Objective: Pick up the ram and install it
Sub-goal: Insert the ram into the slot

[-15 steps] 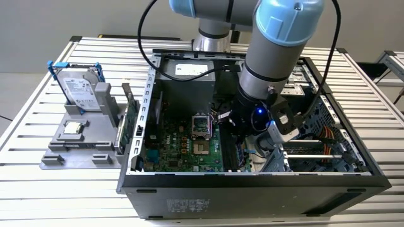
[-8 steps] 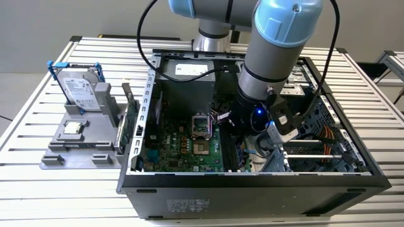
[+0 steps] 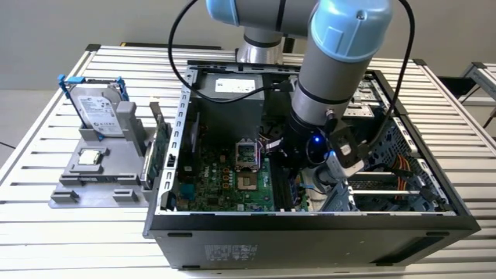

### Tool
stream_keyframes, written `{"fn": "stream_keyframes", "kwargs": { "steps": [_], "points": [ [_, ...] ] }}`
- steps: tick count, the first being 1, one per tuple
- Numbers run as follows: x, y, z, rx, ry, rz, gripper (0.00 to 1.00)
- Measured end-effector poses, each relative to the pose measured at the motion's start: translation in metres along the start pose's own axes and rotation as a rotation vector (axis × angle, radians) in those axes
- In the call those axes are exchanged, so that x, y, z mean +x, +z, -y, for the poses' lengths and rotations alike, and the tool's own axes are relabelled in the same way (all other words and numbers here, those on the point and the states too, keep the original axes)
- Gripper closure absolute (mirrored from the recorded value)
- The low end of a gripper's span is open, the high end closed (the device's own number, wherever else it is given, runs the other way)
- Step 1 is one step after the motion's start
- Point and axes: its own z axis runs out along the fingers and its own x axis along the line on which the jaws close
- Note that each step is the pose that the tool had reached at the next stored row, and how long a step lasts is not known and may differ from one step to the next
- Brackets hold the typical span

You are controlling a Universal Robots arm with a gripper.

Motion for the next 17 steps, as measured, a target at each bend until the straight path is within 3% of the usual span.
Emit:
{"fn": "stream_keyframes", "kwargs": {
  "steps": [7, 17],
  "points": [
    [-0.0001, 0.0015, -0.0008, -0.0002, 0.034, 0.0004, 1.00],
    [0.0000, 0.0020, -0.0017, -0.0002, 0.036, 0.0004, 1.00]
  ]
}}
